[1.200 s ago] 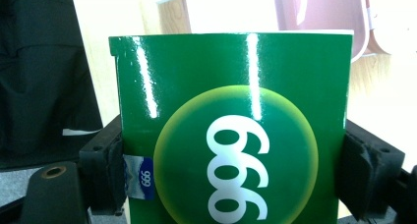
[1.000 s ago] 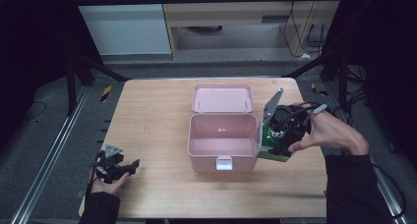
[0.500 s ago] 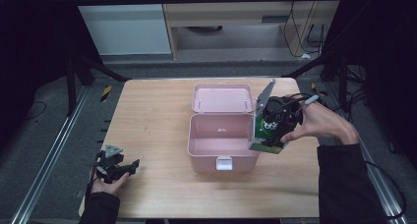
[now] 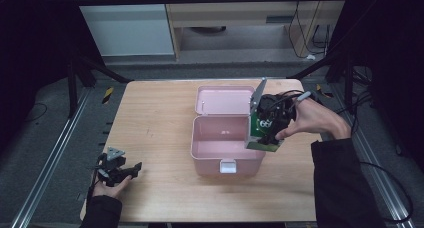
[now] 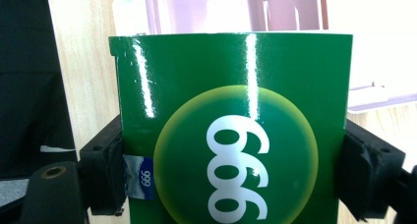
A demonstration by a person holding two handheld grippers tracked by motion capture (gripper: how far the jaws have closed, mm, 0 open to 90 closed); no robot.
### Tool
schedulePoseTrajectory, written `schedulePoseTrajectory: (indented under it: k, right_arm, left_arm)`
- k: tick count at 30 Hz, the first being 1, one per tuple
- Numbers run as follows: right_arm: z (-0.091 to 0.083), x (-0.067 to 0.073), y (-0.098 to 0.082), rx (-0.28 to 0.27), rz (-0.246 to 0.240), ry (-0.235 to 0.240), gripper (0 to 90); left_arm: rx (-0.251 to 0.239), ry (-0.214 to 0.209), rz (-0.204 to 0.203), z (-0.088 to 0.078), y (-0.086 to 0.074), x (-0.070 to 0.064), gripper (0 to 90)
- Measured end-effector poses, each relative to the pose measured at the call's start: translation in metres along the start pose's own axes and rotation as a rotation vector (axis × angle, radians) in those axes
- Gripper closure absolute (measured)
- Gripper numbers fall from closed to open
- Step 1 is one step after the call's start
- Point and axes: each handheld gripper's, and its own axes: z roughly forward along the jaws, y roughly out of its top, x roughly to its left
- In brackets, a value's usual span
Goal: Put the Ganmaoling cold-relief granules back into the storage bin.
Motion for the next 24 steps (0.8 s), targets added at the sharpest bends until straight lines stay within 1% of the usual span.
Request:
schedulePoseTrajectory:
  k: [5,7,13,17,24]
  right_arm:
    - [0.004,-0.002,0.006,0.005,-0.008,0.006,17.0]
    - [0.006,-0.003,0.008,-0.005,-0.017,0.008,17.0]
    - [0.011,-0.006,0.013,-0.004,-0.015,0.011,17.0]
    - [0.016,-0.008,0.019,-0.006,-0.026,0.016,17.0]
    - [0.023,-0.011,0.023,0.001,-0.031,0.015,17.0]
  left_arm:
    - [0.001,0.0,0.0,0.0,0.0,0.0,33.2]
    - [0.0,0.0,0.0,0.0,0.0,0.0,33.2]
    - [0.001,0.0,0.001,0.0,0.0,0.0,33.2]
    - [0.0,0.002,0.001,0.0,0.0,0.0,33.2]
    - [0.0,0.002,0.002,0.0,0.0,0.001,33.2]
